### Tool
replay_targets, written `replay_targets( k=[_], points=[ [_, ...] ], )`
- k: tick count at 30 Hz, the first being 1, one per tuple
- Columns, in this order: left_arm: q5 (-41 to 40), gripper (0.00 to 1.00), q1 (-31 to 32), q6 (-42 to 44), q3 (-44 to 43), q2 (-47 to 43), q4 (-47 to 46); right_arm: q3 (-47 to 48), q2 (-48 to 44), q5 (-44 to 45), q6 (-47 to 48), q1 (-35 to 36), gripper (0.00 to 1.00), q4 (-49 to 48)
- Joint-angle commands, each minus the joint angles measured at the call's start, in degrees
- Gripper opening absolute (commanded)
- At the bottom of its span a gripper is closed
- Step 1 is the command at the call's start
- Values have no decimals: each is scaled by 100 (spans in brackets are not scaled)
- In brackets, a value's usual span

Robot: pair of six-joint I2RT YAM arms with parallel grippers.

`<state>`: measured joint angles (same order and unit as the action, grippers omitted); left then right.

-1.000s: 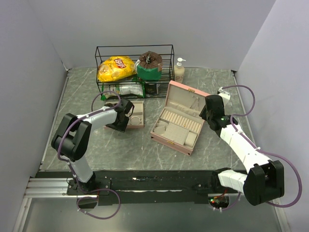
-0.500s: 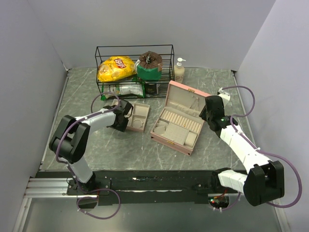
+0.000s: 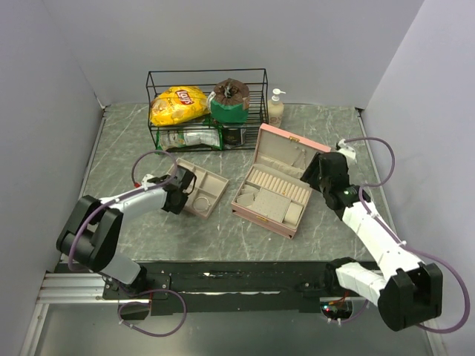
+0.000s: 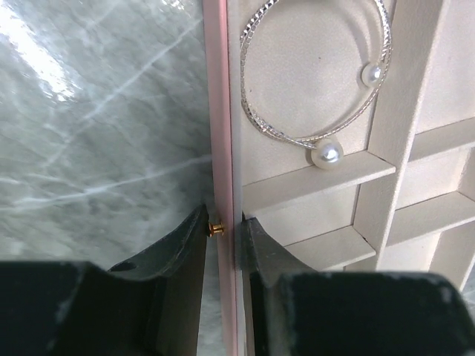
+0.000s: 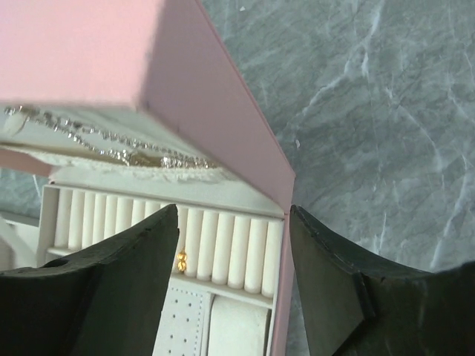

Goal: Organize the mixed jewelry

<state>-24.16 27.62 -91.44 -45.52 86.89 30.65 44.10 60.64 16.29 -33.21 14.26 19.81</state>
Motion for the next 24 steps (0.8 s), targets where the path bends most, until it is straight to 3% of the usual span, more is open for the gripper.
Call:
replay_targets(
  k=[1, 13, 24],
  points=[
    [-247, 4, 7, 538, 253, -242, 152, -243, -404, -187, -220, 15, 68, 277],
    [-54, 1, 16, 1207, 623, -1121, 72, -991, -484, -381, -730, 15, 61, 85],
    [245, 1, 33, 1541, 1036, -1605, -77, -1140, -140, -302, -985, 15, 26, -48]
  ],
)
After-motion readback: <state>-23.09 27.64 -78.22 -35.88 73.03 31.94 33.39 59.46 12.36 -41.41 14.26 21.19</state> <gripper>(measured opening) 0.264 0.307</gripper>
